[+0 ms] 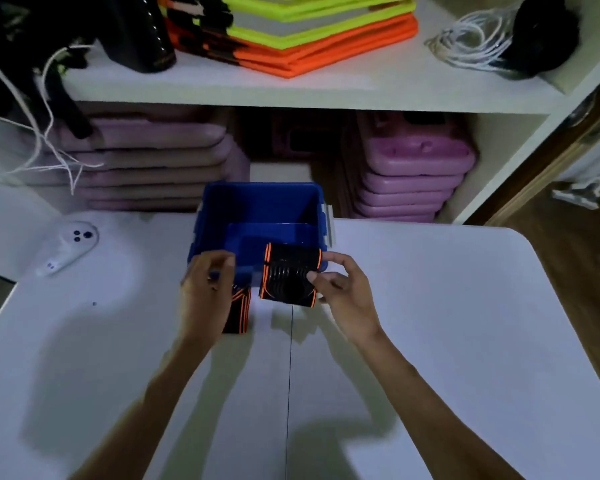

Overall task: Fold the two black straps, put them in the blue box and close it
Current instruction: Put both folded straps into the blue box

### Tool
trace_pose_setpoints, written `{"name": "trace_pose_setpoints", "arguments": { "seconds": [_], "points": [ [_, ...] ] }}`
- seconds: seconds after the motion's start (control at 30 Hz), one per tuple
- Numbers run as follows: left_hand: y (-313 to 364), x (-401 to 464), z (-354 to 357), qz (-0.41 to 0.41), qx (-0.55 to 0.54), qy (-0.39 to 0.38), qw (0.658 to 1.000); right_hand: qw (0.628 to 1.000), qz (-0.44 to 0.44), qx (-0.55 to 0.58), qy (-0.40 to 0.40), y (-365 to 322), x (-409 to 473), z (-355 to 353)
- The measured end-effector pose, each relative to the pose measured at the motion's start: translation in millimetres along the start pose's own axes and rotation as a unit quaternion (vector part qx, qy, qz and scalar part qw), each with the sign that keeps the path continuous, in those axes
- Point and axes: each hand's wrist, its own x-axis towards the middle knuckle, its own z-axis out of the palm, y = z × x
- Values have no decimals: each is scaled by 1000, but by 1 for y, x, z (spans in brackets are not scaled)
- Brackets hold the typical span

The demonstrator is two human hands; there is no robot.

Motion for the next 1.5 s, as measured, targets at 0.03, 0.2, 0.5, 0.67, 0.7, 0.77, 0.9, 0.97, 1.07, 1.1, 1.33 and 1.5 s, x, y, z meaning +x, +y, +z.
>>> {"name": "trace_pose_setpoints", "arguments": {
  "seconds": [0.03,0.2,0.5,0.67,0.7,0.77,0.9,0.97,1.07,1.1,1.33,1.5],
  "points": [
    [-7,13,-6,29,15,24,999,1000,-15,-18,6,-8,10,9],
    [-48,75,-10,6,138,-25,990,992,-40,-110,47,-19,73,62],
    [-87,89,5,-13,39,-104,994,975,113,-172,82,21,185,130],
    [-86,90,5,-14,34,-102,994,969,130,-194,75,39,210,139],
    [-87,89,5,-9,30,-104,994,967,125,-210,73,40,211,139],
    [-88,89,4,-12,27,-99,995,966,114,-219,81,45,213,137],
    [-84,90,0,-5,10,-99,995,968,125,-206,73,43,207,132],
    [-85,88,-4,-9,-33,-105,994,970,118,-202,60,33,194,130],
    [-88,75,-12,-54,-78,-72,993,968,34,-242,58,4,150,130],
    [-93,67,-14,-70,-71,-54,994,966,-8,-250,64,-3,132,129],
    [-132,13,-17,-240,-35,-83,966,988,-90,-118,38,11,1,122],
    [-125,14,-6,-320,-61,-111,939,984,97,-144,25,61,-9,119]
  ]
}}
